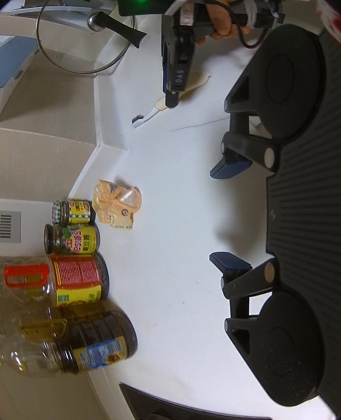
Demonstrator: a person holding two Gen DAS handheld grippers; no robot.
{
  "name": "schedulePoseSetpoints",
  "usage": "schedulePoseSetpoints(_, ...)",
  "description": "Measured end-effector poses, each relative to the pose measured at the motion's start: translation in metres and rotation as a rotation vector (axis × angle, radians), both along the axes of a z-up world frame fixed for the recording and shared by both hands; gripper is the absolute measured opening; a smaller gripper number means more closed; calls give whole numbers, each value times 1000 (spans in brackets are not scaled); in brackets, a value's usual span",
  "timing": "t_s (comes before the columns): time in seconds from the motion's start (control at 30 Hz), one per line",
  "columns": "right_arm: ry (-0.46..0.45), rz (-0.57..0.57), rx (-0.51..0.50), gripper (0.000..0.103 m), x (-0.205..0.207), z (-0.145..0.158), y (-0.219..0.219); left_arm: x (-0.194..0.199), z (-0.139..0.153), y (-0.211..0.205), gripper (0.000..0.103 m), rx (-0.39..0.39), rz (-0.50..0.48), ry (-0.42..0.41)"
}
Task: Collect trash
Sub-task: 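Close the right gripper on the white toothbrush while the left approaches the bread bag, then close the left gripper on the orange bread bag while the right holds the toothbrush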
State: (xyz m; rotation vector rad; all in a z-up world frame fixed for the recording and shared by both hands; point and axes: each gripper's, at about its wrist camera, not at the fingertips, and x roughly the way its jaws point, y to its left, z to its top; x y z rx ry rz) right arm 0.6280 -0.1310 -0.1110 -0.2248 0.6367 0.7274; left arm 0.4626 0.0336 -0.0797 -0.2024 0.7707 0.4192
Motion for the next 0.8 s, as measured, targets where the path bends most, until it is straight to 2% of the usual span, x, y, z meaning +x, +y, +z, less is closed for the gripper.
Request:
schedulePoseSetpoints(0.1, -32, 14, -21, 26, -2, -2, 4, 11, -1, 3, 59, 7, -13, -3)
schedulePoseSetpoints(0.13, -35, 16, -23, 26, -2, -3, 4, 15, -1, 4, 59, 10, -15, -5)
schedulePoseSetpoints(0.17, -35, 19, -22, 21, -1, -3, 4, 19, -1, 6, 59, 13, -17, -6)
schedulePoseSetpoints(0.3, -33, 11, -18, 21, 5, -3, -1, 37, 0, 10, 59, 42, -40, -16)
schedulePoseSetpoints(0.5, -16, -61, 74, 21, 19, 6, -30, 75, -2, 25, 62, 76, -50, -55)
schedulePoseSetpoints(0.6, -13, -84, 114, 21, 28, 11, -43, 97, -3, 34, 68, 87, -51, -75)
schedulePoseSetpoints(0.67, -6, -95, 137, 21, 34, 15, -49, 109, -3, 38, 80, 102, -58, -92)
schedulePoseSetpoints(0.8, 21, -115, 187, 21, 44, 18, -62, 133, -2, 45, 85, 132, -78, -102)
